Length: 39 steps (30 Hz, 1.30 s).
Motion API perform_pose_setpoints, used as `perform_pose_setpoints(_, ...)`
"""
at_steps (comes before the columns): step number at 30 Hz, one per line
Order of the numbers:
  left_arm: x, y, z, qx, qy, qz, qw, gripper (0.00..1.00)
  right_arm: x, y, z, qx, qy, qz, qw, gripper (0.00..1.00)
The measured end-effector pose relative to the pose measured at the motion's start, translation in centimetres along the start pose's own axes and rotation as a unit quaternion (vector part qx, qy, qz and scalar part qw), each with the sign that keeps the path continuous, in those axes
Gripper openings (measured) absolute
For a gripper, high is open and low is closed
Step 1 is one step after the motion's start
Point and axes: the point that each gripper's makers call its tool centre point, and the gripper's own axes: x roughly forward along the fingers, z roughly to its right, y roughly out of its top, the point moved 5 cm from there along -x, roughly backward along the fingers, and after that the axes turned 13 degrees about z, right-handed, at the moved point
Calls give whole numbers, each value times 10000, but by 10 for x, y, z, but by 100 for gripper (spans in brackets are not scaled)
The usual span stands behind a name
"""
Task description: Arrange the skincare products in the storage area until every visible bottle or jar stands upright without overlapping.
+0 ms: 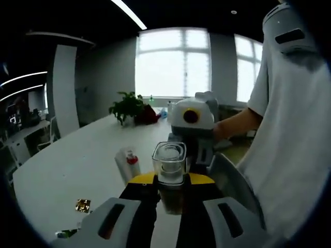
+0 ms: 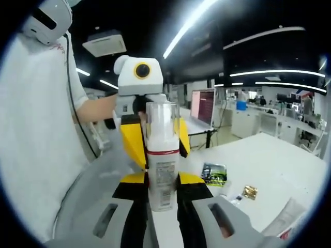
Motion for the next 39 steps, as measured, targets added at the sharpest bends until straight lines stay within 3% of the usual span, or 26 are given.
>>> perform_pose_setpoints(12, 8, -7, -2, 39, -19, -144, 9999, 22, -5, -7, 2, -103, -129, -115, 9998, 20)
perform_pose_setpoints(20, 26, -16, 0, 28, -122, -275, 9995, 21, -18, -21, 8, -115, -305, -276, 9991, 20)
perform_pose_setpoints(34, 68, -51, -16, 10, -377, -533, 9979, 21, -48, -57, 31, -98, -701, -635, 9955, 20)
perform_pose_setpoints(39, 80, -67, -21, 74, -417, -772, 9961, 21, -53, -74, 40, -150, -776, -874, 9930, 20)
